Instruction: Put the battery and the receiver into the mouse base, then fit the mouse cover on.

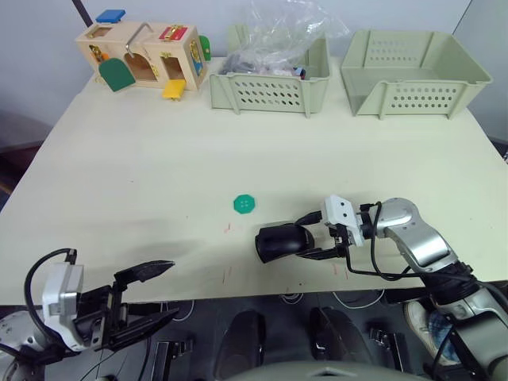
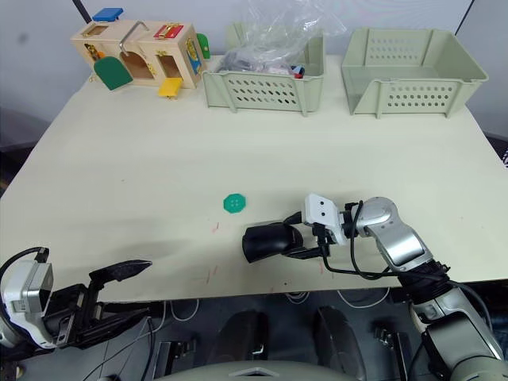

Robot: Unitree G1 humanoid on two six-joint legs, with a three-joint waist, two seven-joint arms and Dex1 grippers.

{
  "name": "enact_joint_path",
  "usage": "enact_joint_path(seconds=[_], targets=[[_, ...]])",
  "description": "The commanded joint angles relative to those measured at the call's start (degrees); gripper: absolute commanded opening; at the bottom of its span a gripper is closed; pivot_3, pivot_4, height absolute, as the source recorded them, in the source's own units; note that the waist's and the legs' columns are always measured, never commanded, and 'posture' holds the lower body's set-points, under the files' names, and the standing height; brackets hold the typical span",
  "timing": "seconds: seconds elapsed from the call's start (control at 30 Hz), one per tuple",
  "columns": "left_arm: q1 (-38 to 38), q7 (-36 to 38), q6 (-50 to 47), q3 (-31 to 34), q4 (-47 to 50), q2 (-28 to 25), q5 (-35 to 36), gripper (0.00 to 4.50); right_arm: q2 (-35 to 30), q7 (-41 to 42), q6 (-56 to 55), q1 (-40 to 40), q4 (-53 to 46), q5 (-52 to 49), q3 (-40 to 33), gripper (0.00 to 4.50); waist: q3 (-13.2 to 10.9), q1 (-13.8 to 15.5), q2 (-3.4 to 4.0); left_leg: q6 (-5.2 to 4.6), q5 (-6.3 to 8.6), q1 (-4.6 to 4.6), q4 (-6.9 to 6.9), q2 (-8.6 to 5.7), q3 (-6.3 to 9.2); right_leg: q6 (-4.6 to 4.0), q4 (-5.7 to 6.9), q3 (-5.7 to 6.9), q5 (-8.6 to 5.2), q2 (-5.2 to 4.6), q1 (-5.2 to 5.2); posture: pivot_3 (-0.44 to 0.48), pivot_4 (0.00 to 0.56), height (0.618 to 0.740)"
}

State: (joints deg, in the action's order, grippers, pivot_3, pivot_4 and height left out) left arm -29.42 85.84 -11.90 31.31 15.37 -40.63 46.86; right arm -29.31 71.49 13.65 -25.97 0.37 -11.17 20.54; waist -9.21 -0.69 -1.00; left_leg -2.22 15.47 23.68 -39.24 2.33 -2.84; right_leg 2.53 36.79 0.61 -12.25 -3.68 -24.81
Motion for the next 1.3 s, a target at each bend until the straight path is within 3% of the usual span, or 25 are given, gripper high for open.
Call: enact_joint_path(seconds=[0.03, 0.53, 0.57, 0.63, 0.93, 1.17, 1.3], targets=[[-0.25, -0.73, -0.28, 0.62, 2.25, 0.08, 0.83, 4.50, -0.60, 0.54, 0.23, -0.80, -1.41, -0.42, -0.44, 3.61, 0.00, 0.00, 0.00, 0.00, 0.00, 0.00, 0.00, 0.00, 0.00, 0.00, 0.00, 0.00, 0.00, 0.00, 0.00, 0.000, 0.150, 0.740], [-0.46, -3.28, -2.22, 0.64, 5.35, 0.15, 1.56, 4.50, -0.58, 0.77, 0.68, -1.21, -1.04, -0.27, -0.41, 3.61, 0.00, 0.00, 0.00, 0.00, 0.00, 0.00, 0.00, 0.00, -0.01, 0.00, 0.00, 0.00, 0.00, 0.00, 0.00, 0.000, 0.150, 0.740], [-0.44, -3.50, -2.38, 0.64, 5.60, 0.14, 1.67, 4.50, -0.56, 0.74, 0.69, -1.23, -1.03, -0.23, -0.41, 3.08, 0.00, 0.00, 0.00, 0.00, 0.00, 0.00, 0.00, 0.00, -0.01, 0.00, 0.00, 0.00, 0.00, 0.00, 0.01, 0.000, 0.150, 0.740], [-0.42, -3.86, -2.65, 0.65, 5.99, 0.09, 1.82, 4.50, -0.56, 0.68, 0.50, -1.19, -1.21, -0.09, -0.40, 2.54, 0.00, 0.01, 0.00, 0.00, 0.00, 0.00, 0.00, 0.00, 0.00, 0.00, 0.00, 0.00, 0.00, 0.00, 0.00, 0.000, 0.150, 0.740], [-0.33, -4.60, -3.42, 0.76, 6.89, 0.02, 2.16, 4.50, -0.79, 0.78, 1.67, -2.00, -3.37, -0.66, -0.83, 2.54, 0.00, 0.01, 0.00, 0.00, 0.00, 0.00, 0.00, 0.00, -0.01, 0.00, 0.00, 0.00, 0.00, 0.00, 0.00, 0.000, 0.150, 0.740], [-0.25, -4.76, -3.87, 0.98, 7.08, -0.08, 2.08, 4.50, -2.79, 2.84, 8.52, -7.74, -9.92, -2.13, -0.18, 2.54, -0.01, -0.05, 0.02, 0.00, 0.00, -0.01, 0.00, 0.00, 0.04, 0.00, 0.01, 0.00, 0.00, 0.01, 0.00, 0.000, 0.150, 0.740], [0.11, -4.61, -3.92, 0.77, 6.72, -0.19, 1.92, 4.50, -4.94, 9.10, 16.05, -18.39, -8.46, 1.29, 6.86, 2.54, -0.04, -0.03, 0.07, 0.00, 0.00, 0.02, -0.01, 0.01, 0.06, 0.00, 0.00, 0.02, 0.00, 0.00, -0.01, 0.000, 0.150, 0.740]])
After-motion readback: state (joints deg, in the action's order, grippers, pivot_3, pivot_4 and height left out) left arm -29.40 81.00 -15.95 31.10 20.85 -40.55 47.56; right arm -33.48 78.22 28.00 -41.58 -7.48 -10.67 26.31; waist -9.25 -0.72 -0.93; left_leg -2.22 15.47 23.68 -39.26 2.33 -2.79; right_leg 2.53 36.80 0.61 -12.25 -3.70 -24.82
